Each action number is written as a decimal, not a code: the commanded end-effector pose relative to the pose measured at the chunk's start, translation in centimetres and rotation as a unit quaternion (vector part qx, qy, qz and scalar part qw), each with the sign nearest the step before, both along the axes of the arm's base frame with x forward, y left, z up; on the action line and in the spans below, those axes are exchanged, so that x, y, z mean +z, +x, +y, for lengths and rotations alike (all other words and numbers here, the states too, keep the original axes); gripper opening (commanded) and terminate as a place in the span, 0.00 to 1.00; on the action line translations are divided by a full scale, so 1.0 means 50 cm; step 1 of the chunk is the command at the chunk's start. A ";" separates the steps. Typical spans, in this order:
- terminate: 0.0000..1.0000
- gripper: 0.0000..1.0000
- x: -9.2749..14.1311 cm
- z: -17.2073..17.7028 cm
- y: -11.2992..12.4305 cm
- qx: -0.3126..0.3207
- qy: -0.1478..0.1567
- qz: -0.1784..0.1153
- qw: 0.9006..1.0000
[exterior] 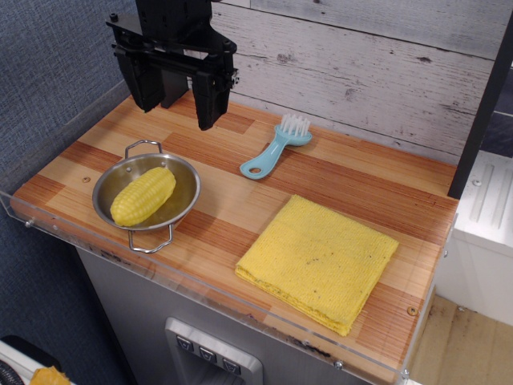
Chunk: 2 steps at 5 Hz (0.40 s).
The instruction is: Slide yellow cloth up, to top edge of table.
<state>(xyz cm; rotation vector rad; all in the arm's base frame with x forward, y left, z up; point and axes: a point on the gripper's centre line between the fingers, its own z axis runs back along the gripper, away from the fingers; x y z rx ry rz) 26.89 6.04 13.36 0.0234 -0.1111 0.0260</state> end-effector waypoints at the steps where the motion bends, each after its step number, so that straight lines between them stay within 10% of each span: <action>1: 0.00 1.00 0.000 0.000 0.000 0.000 0.000 0.000 1.000; 2: 0.00 1.00 -0.029 -0.047 0.001 -0.023 0.004 0.007 1.000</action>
